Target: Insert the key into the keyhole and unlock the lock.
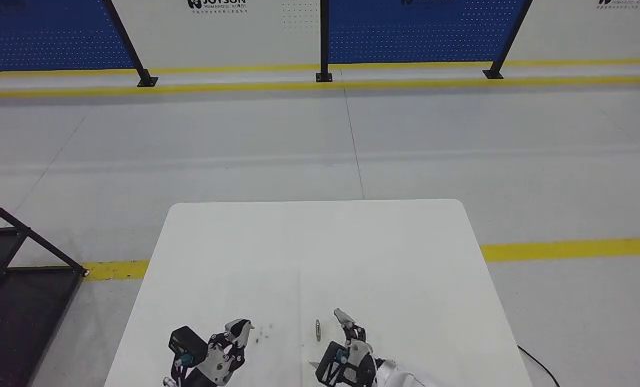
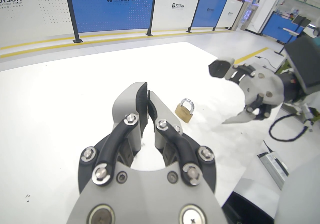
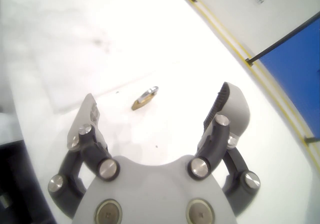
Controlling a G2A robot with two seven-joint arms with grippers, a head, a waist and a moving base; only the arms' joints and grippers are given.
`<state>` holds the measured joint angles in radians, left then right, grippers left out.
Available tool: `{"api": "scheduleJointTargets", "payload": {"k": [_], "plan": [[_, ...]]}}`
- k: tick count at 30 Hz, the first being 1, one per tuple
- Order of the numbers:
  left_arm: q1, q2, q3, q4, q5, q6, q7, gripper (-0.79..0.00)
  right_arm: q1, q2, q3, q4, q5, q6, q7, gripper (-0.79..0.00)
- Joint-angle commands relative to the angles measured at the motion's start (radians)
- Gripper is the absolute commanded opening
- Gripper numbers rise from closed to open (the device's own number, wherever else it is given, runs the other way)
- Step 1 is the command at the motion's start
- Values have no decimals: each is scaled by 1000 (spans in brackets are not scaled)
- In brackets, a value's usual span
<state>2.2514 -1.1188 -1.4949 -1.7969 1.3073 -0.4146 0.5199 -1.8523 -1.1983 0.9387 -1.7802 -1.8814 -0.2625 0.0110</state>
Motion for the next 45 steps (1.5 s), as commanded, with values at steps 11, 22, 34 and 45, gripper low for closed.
{"api": "scheduleJointTargets", "payload": {"k": [11,22,34,45], "plan": [[2,0,-1,-1,-2,0,5,-785,90,-49,-110,107,146,176,181,0],[2,0,-1,-1,-2,0,5,-785,142,-75,-152,201,193,286,141,-419],[2,0,-1,-1,-2,0,5,-785,172,-85,-173,238,199,290,153,-643],[2,0,-1,-1,-2,0,5,-785,147,-75,-157,201,182,287,92,-785]]}}
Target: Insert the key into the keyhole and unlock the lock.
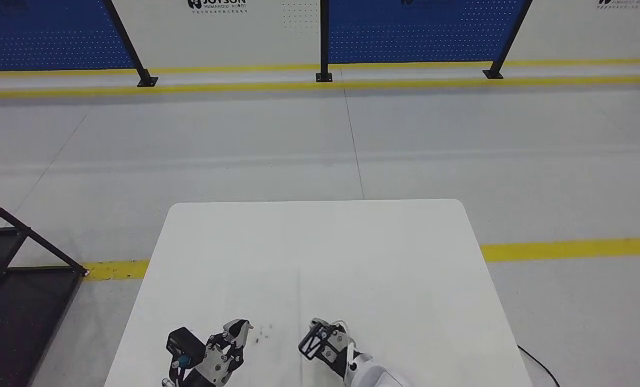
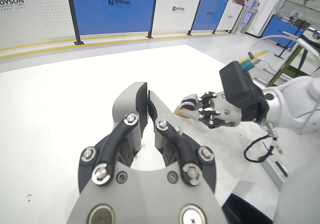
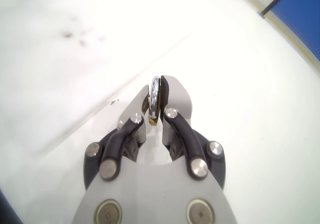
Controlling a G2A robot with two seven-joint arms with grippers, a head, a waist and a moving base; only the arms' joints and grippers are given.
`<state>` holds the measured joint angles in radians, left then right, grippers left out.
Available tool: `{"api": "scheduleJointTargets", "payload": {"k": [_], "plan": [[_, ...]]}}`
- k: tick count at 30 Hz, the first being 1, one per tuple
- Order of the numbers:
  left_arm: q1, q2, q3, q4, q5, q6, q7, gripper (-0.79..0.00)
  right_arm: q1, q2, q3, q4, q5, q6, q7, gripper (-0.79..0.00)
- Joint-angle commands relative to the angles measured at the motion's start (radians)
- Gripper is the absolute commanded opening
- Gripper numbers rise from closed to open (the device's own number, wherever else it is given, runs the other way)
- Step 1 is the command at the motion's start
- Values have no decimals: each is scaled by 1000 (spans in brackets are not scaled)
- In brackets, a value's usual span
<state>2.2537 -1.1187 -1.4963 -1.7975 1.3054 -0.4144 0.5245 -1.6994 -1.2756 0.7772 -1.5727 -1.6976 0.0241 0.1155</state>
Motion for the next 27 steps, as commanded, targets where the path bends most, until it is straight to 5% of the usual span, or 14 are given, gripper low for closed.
{"api": "scheduleJointTargets", "payload": {"k": [1,12,27], "plan": [[0,0,0,0,0,0,0,-785,-11,4,8,-14,-3,0,-26,-785],[0,0,0,0,0,0,0,-785,-96,47,117,-85,74,-130,-315,-785],[-28,-3,24,3,-58,-22,-15,-785,-67,39,106,-87,149,-160,-312,-785]]}}
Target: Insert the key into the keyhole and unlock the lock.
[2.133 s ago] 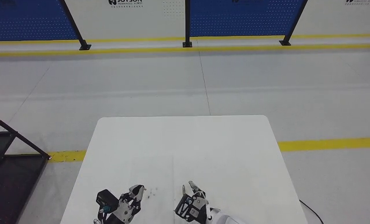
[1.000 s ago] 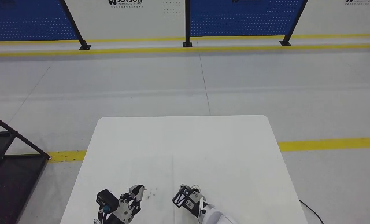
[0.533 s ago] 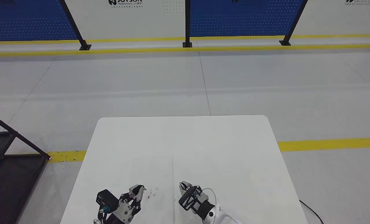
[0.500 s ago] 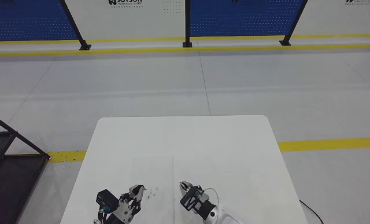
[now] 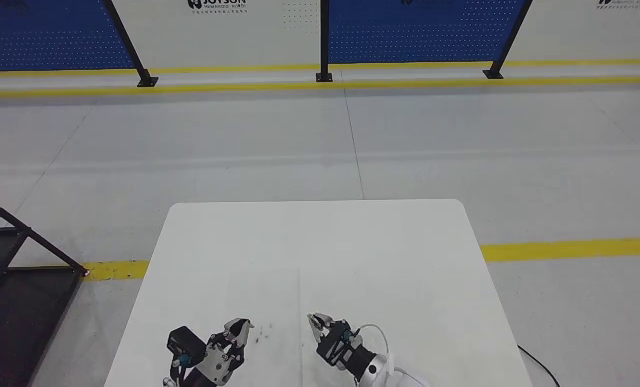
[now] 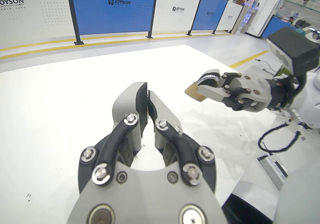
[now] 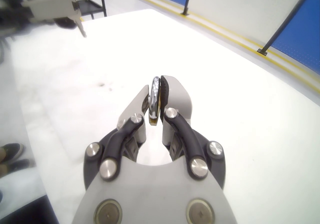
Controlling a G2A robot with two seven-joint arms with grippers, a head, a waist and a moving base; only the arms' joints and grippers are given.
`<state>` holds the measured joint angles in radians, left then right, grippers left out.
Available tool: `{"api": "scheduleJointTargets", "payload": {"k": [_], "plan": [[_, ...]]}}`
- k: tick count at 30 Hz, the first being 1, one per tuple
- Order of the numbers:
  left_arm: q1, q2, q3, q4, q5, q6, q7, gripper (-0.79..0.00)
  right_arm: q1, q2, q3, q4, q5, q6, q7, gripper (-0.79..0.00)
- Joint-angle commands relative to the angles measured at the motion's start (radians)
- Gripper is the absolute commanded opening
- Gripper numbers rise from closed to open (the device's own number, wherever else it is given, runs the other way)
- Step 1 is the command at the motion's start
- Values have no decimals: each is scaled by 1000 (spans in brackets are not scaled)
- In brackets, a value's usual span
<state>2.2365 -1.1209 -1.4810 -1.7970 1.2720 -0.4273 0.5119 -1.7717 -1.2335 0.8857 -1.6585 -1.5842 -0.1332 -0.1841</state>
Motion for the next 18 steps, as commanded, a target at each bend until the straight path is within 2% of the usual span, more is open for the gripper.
{"api": "scheduleJointTargets", "payload": {"k": [1,3,6,13,18], "plan": [[-18,-2,17,4,-45,-19,3,-785,8,-5,-4,-6,74,-14,-36,-785],[-34,-5,33,11,-88,-48,12,-785,7,-8,5,-5,181,-40,-71,-785],[-55,-6,51,17,-127,-91,21,-785,29,-6,30,4,395,-244,-116,-785],[-109,-12,104,46,-293,-238,47,-785,87,1,54,97,678,-654,-214,-785],[-160,-15,143,87,-476,-392,28,-785,122,-6,28,149,774,-795,-254,-785]]}}
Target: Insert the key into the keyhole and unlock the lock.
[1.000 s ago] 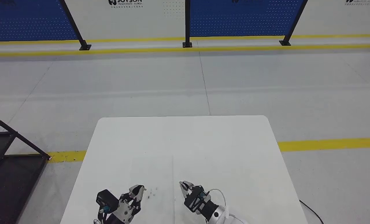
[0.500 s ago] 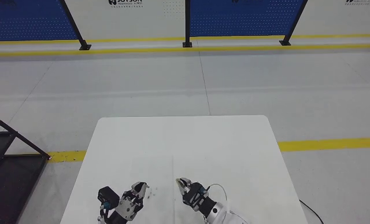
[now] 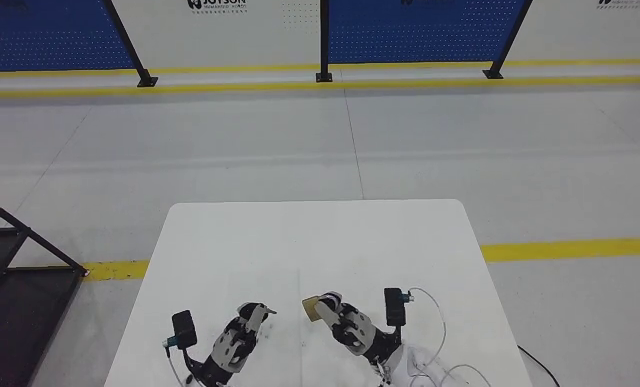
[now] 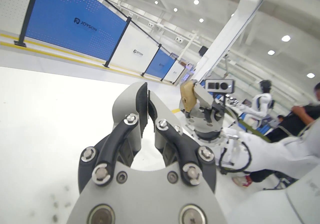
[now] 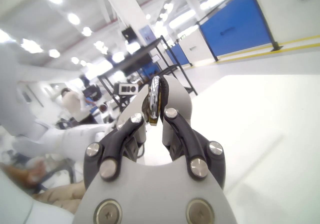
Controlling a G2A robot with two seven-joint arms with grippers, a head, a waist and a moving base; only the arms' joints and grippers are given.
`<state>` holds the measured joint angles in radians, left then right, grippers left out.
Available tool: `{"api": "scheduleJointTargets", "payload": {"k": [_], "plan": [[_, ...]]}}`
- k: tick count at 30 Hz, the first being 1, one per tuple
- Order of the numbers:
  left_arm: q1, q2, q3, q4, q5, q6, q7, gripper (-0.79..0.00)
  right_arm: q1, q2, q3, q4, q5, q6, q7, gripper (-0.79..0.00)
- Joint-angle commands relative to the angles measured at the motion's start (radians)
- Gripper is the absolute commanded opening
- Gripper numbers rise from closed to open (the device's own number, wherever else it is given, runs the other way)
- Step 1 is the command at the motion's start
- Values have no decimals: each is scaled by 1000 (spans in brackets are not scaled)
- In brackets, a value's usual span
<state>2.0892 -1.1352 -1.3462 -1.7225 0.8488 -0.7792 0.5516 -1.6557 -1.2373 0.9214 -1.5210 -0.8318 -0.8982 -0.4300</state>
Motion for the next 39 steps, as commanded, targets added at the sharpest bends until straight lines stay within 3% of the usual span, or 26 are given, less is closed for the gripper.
{"api": "scheduleJointTargets", "payload": {"k": [1,4,18,21,31,39], "plan": [[-23,-1,15,20,-86,-65,-22,-785,13,-4,-15,20,35,-50,-9,-785],[-43,0,35,46,-169,-127,-60,-785,20,-5,-18,31,43,-60,-8,-785],[-43,0,35,46,-169,-127,-60,-785,19,-6,-24,27,51,-48,3,-785],[-63,-6,52,39,-187,-87,-56,-785,17,-14,-46,26,103,-22,-1,-785],[-138,-58,189,140,-190,-233,242,-785,47,-73,-133,105,162,-36,-240,-785],[-163,-88,253,120,-261,-233,256,-785,74,-120,-181,171,79,-15,-417,-785]]}}
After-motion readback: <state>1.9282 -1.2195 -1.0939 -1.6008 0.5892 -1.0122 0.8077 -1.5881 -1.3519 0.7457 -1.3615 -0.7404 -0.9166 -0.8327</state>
